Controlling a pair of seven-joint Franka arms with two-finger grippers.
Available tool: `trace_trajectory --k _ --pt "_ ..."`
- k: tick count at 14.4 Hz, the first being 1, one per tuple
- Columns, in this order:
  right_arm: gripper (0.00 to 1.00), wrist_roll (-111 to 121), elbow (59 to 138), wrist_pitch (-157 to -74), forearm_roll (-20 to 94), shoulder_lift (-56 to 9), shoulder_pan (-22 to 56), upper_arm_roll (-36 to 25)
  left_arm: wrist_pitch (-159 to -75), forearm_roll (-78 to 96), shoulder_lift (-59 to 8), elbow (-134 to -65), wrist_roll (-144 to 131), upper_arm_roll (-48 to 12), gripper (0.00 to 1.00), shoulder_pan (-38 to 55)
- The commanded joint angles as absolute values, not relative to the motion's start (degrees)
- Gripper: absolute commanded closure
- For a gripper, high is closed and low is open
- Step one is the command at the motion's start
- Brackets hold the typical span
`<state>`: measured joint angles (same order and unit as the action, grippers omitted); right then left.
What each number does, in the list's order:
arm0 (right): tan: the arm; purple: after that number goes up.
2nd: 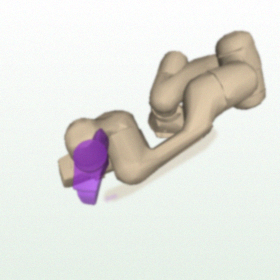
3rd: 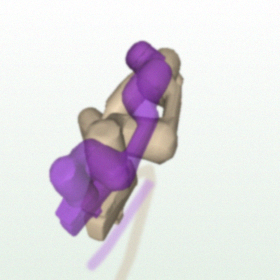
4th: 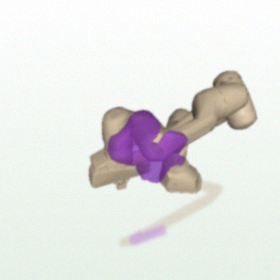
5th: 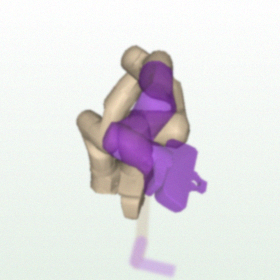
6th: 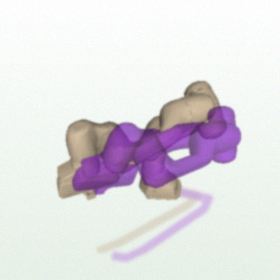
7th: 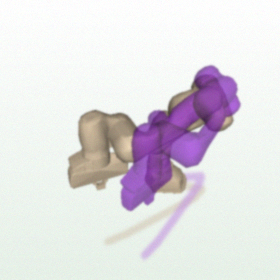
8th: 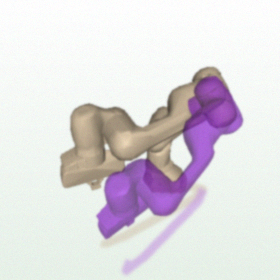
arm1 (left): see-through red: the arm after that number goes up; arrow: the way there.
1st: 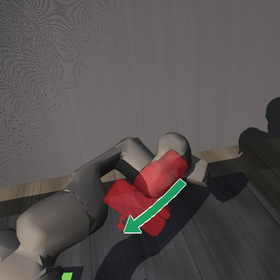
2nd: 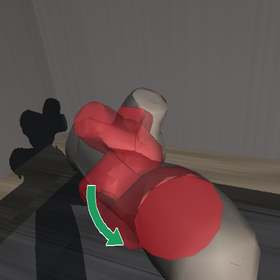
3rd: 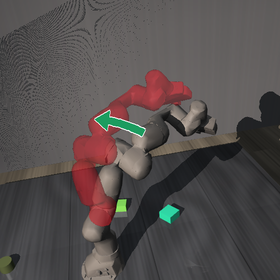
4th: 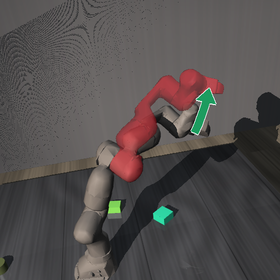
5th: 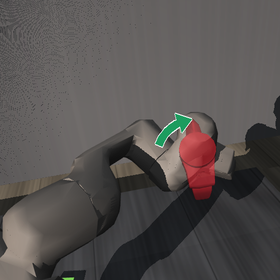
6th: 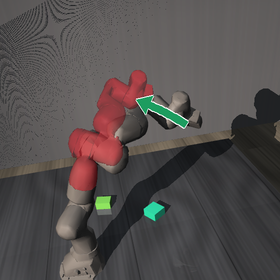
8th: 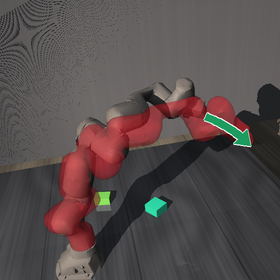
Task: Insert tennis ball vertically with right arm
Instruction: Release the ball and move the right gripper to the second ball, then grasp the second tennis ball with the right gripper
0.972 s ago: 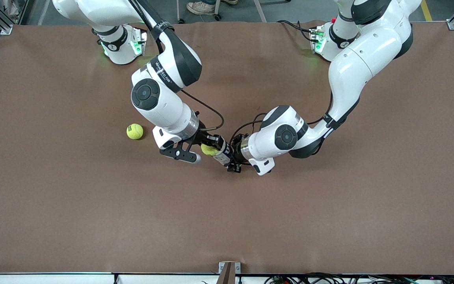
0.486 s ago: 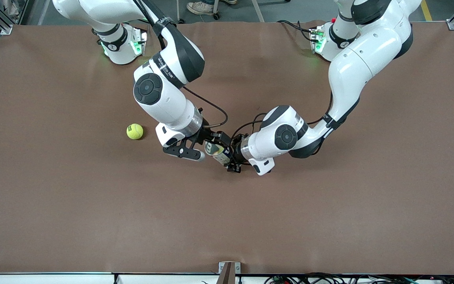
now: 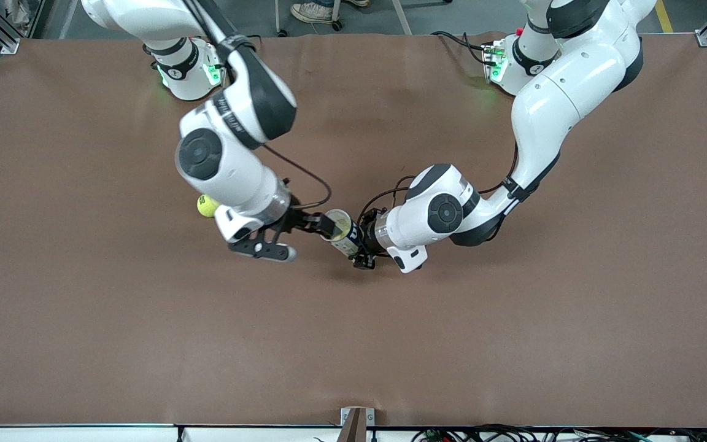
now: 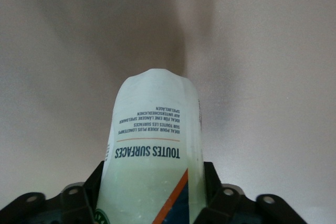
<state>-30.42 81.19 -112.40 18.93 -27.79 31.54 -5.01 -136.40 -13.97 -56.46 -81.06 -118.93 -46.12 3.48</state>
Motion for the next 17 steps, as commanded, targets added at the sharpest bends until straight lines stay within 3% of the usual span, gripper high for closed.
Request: trace_trajectory --k 1,4,7,11,17 --pt "0.0 -19.4 82.4 -104.6 18.1 -25.1 23.7 -4.2 -136.8 -12.8 -56.9 -80.1 -117.5 -46.1 0.2 4.0" --pt "0.0 -12.5 88.1 -104.3 10.7 -22.6 18.8 -4.1 -136.8 -12.7 -56.9 -80.1 -117.6 -46.1 0.2 4.0" --pt "0.0 -6.5 95.9 -107.6 9.8 -19.8 14.9 -4.1 -136.8 -12.7 -56.9 -80.1 -118.0 -46.1 0.27 4.0" --pt "0.0 -2.3 109.3 -118.4 9.8 -15.7 13.9 -4.2 -136.8 -12.7 -56.9 -80.2 -117.7 -46.1 0.27 4.0" --pt "0.0 -2.2 121.4 -119.9 8.1 -10.2 14.1 -4.2 -136.8 -12.7 -56.8 -80.2 -117.8 -46.1 0.27 4.1"
